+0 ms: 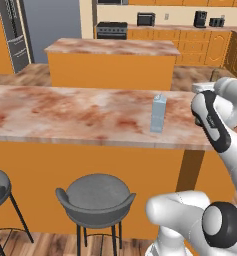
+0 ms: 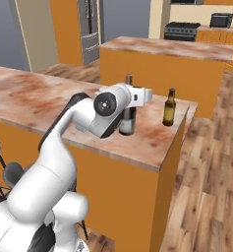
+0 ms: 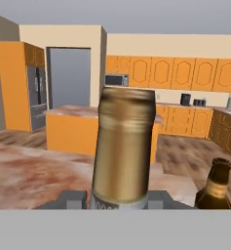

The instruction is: Move the drinks to the dining counter.

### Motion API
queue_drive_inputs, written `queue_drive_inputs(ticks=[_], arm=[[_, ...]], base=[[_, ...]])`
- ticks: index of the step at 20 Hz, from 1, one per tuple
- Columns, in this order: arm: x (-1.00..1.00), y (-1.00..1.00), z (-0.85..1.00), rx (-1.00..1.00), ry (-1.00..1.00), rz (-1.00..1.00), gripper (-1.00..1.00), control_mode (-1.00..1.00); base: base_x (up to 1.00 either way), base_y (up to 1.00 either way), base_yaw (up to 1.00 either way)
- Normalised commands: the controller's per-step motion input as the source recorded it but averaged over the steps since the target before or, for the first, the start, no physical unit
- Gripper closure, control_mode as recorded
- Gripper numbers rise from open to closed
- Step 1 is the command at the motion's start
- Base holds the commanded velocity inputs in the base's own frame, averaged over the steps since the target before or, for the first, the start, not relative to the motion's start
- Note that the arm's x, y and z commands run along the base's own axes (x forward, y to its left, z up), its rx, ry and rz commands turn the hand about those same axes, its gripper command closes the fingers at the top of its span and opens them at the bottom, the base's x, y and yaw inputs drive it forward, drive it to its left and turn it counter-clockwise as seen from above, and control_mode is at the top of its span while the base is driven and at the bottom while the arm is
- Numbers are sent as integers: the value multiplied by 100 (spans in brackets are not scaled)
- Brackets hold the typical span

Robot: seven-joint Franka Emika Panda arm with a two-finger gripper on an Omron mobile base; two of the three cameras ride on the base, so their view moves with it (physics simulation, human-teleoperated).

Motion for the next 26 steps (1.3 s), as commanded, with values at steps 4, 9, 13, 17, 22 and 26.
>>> queue_drive_inputs(ticks=[4,9,13,17,22,26], arm=[[15,0,-15,0,0,-1,100,-100],[14,0,-17,0,0,-1,100,-100],[10,0,-19,0,0,-1,100,-100],[10,-2,-21,0,0,-1,100,-100],[12,-5,-21,0,0,-2,100,-100],[7,-7,-24,0,0,-2,100,-100]], base=[[0,0,0],[0,0,0],[0,0,0],[0,0,0],[0,0,0],[0,0,0]])
